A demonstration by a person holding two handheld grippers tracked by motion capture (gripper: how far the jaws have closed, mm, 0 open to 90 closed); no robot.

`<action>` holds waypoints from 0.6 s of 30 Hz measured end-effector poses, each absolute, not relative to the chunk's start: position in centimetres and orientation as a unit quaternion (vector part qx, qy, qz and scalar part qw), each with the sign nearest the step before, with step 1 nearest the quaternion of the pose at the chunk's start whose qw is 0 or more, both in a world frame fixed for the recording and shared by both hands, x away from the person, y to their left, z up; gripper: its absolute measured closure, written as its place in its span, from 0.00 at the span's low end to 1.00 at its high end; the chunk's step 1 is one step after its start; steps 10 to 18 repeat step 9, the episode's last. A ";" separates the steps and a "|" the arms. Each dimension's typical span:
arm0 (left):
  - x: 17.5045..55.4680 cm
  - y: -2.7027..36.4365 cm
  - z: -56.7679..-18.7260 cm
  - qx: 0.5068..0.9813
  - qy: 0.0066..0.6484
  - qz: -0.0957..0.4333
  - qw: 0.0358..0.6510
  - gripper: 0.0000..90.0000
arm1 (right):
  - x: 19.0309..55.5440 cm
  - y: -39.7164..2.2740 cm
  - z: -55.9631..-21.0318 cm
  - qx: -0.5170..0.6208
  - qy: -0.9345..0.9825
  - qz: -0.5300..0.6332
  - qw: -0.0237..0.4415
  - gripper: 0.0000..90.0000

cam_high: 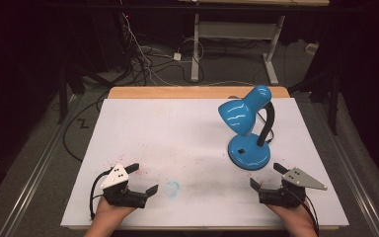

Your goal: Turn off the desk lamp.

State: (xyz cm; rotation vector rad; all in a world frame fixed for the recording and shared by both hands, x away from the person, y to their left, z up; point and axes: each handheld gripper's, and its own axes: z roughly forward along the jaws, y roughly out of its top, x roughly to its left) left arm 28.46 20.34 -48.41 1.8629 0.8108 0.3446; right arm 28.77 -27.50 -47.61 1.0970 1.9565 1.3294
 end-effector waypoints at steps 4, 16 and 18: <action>28.5 20.1 -48.5 0.777 0.336 0.142 0.513 0.00 | 29.2 -27.5 -47.9 0.405 0.727 0.488 0.265 0.00; 28.5 20.0 -48.4 0.775 0.337 0.140 0.517 0.00 | 28.8 -27.4 -47.9 0.406 0.727 0.488 0.263 0.00; 28.5 20.0 -48.4 0.775 0.337 0.140 0.517 0.00 | 28.8 -27.4 -47.9 0.406 0.727 0.488 0.263 0.00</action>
